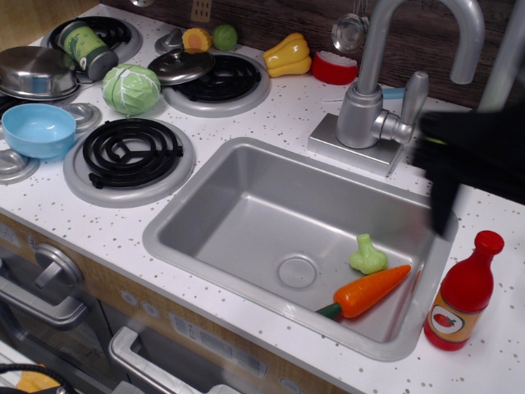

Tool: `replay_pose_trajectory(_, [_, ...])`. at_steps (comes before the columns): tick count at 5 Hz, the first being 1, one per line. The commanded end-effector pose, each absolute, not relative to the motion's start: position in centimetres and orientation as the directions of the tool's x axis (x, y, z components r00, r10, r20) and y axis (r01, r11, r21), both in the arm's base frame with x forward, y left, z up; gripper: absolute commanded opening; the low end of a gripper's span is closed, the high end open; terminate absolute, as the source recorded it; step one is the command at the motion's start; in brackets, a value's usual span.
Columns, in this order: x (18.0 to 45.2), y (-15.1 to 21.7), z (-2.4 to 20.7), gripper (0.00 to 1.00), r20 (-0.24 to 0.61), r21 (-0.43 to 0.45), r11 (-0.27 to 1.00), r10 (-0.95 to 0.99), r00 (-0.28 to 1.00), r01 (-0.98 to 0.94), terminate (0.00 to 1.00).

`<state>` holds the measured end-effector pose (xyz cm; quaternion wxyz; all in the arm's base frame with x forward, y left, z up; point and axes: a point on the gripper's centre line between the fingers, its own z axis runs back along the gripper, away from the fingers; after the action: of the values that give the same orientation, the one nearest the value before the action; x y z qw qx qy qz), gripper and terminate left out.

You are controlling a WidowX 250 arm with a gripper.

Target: Put red bottle in sink

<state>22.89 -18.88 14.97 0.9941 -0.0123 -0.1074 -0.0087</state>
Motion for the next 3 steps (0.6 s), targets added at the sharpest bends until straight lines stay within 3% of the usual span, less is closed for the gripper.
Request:
replay_pose_trajectory(1, [25.5,-20.3,15.1,1.00,0.282,-0.101,0.994,-0.010,0.959,0.040,0.00])
replay_pose_trajectory(3, [27.5,-18.8,13.1,1.00,0.307,-0.102,0.988,-0.077,0.949,0.113,0.00])
